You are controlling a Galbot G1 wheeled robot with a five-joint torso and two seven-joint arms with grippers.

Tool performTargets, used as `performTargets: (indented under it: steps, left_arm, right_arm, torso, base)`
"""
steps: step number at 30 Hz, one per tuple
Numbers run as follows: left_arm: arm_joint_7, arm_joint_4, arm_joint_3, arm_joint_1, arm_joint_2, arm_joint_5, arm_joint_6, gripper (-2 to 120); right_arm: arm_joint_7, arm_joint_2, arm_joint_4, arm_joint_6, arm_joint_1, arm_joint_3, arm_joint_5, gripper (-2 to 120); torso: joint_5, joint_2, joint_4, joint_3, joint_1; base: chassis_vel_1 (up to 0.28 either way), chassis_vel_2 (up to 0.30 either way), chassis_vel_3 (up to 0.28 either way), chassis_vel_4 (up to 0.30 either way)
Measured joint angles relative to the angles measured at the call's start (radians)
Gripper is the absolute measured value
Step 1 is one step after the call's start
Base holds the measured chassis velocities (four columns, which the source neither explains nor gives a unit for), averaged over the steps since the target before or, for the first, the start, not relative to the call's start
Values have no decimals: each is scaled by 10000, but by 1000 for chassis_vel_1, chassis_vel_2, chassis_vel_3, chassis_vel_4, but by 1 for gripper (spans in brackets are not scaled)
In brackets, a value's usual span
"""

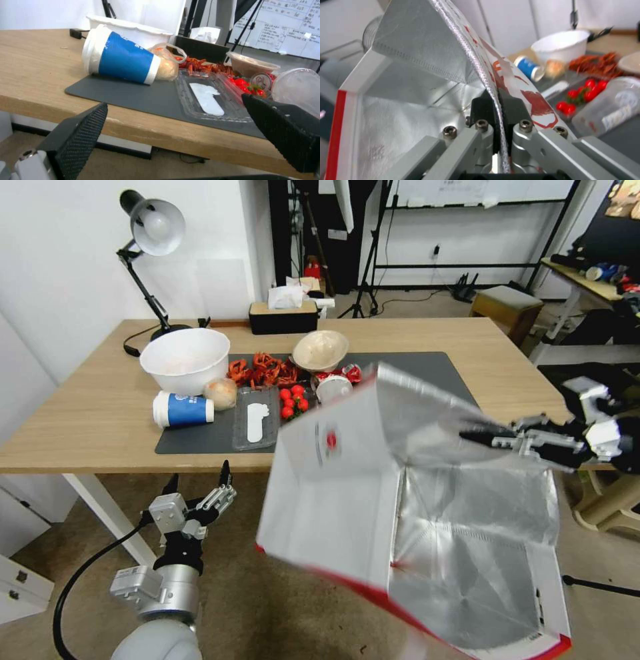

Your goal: Pick up the food delivery bag from the floor and place it on the table.

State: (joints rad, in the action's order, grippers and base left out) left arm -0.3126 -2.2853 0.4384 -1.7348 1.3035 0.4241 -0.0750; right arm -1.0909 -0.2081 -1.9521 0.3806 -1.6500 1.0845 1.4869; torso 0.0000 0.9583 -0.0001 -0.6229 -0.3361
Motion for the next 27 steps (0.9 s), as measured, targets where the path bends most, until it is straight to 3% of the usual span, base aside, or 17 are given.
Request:
performTargets:
  steps: [3, 5, 7, 9, 16, 18, 19, 22, 23, 26, 27]
  left_arm:
    - [-5, -22, 5, -23, -12, -2, -6, 100]
    - [-8, -27, 20, -67, -18, -15, -54, 100]
    - [-9, -27, 20, -67, -11, -18, -60, 100]
    - [-11, -27, 14, -66, 13, -33, -64, 100]
    - [-11, 11, 2, -49, 16, -51, -67, 100]
    - [-11, 54, -22, -27, 3, -51, -69, 100]
    - [-11, 54, -22, -27, 3, -51, -69, 100]
    - [-14, 99, -36, -24, -17, -54, -87, 100]
    - [-14, 99, -36, -24, -17, -54, -87, 100]
    - [-17, 114, -19, -23, -20, -57, -104, 100]
    - [-17, 114, -19, -23, -20, -57, -104, 100]
  right_arm:
    - [609, 56, -157, -30, 56, 179, 761, 0]
    - [1967, 80, -557, -202, 147, 364, 2219, 0]
    - [2242, 85, -659, -245, 166, 407, 2518, 0]
    - [3198, 115, -1009, -401, 211, 628, 3539, 0]
    - [4301, 200, -1357, -710, 273, 1104, 4518, 0]
    - [5447, 209, -1584, -1016, 298, 1341, 4953, 0]
    - [5447, 209, -1584, -1016, 298, 1341, 4953, 0]
    - [8433, 285, -1920, -1567, 1286, 1096, 6113, 0]
    - [8433, 285, -1920, -1567, 1286, 1096, 6113, 0]
    - [10034, 298, -1911, -1663, 1852, 1009, 6912, 0]
    - [10034, 298, -1911, -1663, 1852, 1009, 6912, 0]
  torso:
    - [0, -3, 0, 1, 2]
    - [0, -7, 1, 3, 3]
    - [0, -7, 0, 3, 3]
    - [1, -9, 0, 4, 4]
    - [-1, -10, 1, 6, 5]
    - [1, -11, 0, 6, 5]
    - [1, -11, 0, 6, 5]
    - [-1, -13, 2, 7, 6]
    - [-1, -13, 2, 7, 6]
    - [-1, -14, 0, 8, 5]
    - [-1, -14, 0, 8, 5]
  base:
    - [0, 0, 0, 0]
    - [0, 0, 0, 0]
    - [0, 0, 0, 0]
    - [0, 0, 0, 0]
    - [0, 0, 0, 0]
    - [0, 0, 0, 0]
    - [0, 0, 0, 0]
    - [0, 0, 0, 0]
    - [0, 0, 0, 0]
    - [0, 0, 0, 0]
    - [0, 0, 0, 0]
